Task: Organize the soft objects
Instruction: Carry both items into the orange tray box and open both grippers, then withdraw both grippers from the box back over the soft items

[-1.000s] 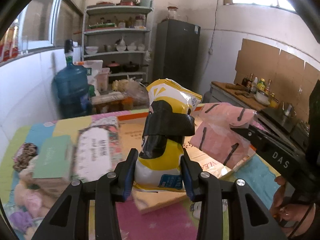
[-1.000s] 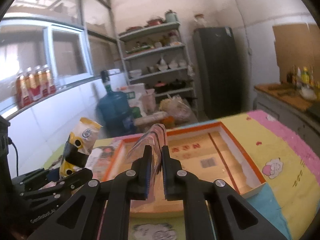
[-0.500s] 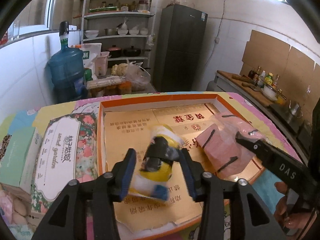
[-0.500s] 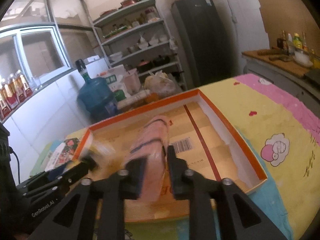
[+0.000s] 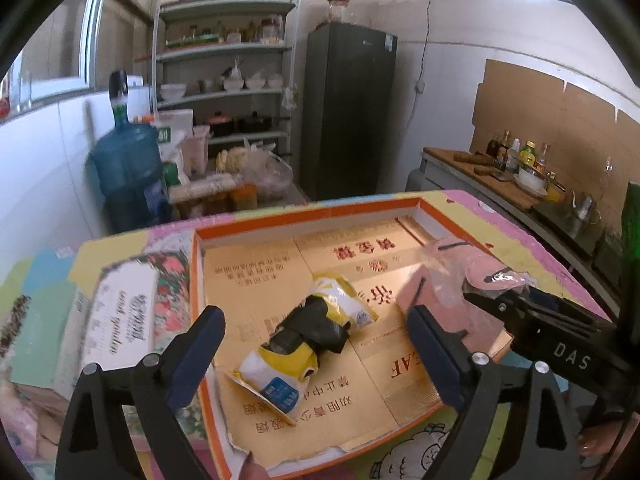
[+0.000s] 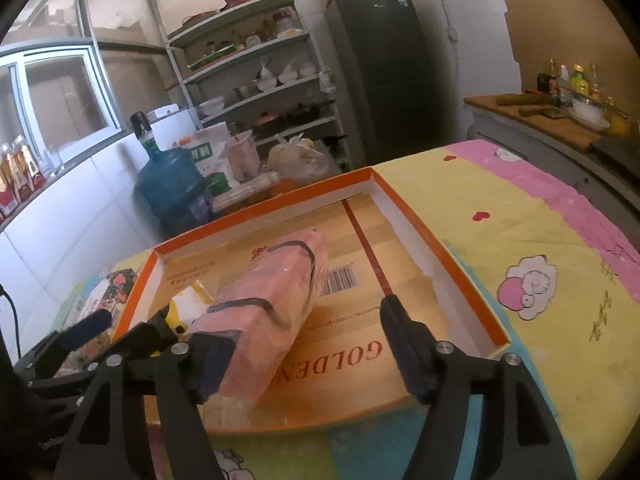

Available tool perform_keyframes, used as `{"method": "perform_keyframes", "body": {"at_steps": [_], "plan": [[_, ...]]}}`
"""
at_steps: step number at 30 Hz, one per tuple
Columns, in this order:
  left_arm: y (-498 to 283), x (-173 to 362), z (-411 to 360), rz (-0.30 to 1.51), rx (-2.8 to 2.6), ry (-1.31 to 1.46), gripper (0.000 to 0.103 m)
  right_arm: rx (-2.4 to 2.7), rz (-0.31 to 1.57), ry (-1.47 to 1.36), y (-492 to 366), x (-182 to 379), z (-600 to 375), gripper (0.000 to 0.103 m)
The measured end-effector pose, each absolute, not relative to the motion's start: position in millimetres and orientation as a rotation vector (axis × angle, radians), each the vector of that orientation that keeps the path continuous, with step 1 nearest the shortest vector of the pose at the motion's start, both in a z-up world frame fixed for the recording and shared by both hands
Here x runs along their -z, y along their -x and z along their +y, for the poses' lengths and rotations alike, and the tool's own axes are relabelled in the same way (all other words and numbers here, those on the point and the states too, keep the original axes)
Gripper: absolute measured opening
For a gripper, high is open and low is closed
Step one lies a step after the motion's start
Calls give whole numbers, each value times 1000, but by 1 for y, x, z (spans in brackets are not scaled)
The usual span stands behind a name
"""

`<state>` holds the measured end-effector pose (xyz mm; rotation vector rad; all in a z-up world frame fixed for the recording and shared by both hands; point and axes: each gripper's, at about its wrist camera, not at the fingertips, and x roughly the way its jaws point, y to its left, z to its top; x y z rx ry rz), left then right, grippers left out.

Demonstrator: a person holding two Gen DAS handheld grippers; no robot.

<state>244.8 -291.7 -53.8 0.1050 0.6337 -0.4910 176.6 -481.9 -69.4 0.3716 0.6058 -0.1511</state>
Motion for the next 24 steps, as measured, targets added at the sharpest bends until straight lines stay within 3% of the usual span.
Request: {"method": "perform_keyframes", "body": {"at_steps": [8, 17, 24], "plan": [[-219, 35, -284, 560, 557, -132, 96, 138, 550, -379, -152, 50, -478, 79], [-203, 19, -247, 501, 442, -132, 97, 90, 748, -193, -179, 60, -459, 80], [-203, 11, -225, 494, 437, -55, 96, 109, 634, -161, -198, 28, -458, 80]]}}
